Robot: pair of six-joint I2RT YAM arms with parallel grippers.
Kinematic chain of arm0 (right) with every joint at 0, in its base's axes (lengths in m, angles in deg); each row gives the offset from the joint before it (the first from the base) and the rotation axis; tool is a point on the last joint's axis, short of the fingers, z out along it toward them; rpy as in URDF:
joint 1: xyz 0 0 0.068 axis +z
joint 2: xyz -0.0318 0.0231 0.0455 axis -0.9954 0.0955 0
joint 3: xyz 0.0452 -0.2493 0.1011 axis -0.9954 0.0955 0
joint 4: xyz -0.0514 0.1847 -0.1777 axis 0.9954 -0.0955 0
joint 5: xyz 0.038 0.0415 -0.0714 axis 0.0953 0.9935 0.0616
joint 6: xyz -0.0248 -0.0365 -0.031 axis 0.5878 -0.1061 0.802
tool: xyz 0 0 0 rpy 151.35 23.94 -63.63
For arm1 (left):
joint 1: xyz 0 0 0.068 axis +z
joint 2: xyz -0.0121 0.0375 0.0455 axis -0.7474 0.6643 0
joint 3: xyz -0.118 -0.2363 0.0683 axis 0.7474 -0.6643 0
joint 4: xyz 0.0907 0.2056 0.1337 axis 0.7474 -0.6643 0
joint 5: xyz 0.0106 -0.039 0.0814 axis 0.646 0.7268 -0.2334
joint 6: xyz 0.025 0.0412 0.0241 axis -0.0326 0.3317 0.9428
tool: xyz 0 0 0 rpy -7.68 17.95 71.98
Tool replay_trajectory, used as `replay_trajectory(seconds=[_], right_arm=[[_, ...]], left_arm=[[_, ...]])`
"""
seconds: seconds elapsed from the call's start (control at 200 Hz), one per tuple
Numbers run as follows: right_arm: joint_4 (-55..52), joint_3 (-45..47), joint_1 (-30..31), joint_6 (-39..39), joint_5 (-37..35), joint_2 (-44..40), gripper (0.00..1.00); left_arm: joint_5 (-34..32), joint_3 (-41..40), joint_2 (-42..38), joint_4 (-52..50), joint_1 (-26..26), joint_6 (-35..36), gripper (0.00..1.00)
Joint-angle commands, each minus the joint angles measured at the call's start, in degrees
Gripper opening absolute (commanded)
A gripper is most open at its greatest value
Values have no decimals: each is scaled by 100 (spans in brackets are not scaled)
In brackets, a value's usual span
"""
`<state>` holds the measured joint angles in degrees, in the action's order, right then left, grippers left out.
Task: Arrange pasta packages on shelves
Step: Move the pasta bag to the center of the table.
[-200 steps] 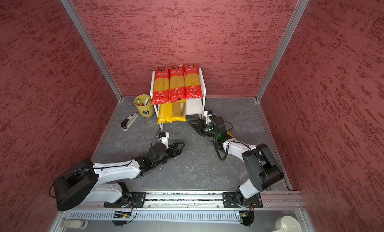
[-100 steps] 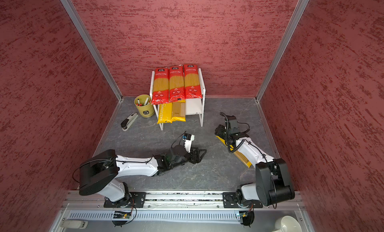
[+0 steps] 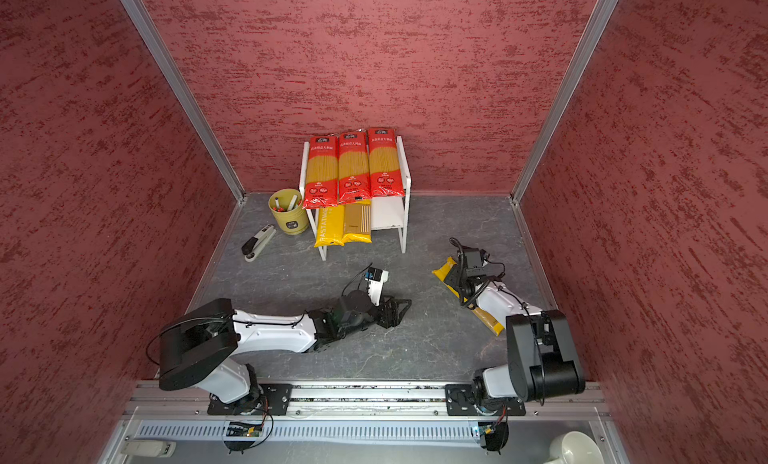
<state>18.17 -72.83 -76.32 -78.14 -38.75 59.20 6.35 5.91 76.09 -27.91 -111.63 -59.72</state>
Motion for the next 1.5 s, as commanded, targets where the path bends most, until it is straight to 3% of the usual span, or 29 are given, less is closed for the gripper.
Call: replay_trajectory(seconds=[0.0,0.215,0.421,0.611,0.842,0.927,0.992,1.127,1.368,1.493], right_arm=[[482,437,680,-888,983,328,64],[1062,560,1348,-1526,1212,532,64],[1027,335,1474,-1421,1664,374,65],[43,-23,840,-500,1433,-314,68],[-789,-289,-6,327,344,-451,73],[-680,-211,-100,393,408,-156,71],[-481,-49,-83,274,837,55,69],[-72,430,436,-306,1267,104,67],[107,450,2193,-1562,1332,-124,67],[427,317,2449,-1754,1622,-159,67]], left_arm=[[-30,37,110,162,25,-39,72],[-114,-40,140,232,25,-262,72],[-108,-114,156,181,121,-433,71],[-37,-101,199,221,122,-452,71],[-221,-131,122,174,98,-426,70],[-247,-183,138,223,108,-482,71],[-208,-205,167,252,113,-541,71],[-169,-239,173,108,205,-787,70],[-236,-676,-162,-136,558,-1343,67],[-84,-744,-339,-632,824,-1430,67]])
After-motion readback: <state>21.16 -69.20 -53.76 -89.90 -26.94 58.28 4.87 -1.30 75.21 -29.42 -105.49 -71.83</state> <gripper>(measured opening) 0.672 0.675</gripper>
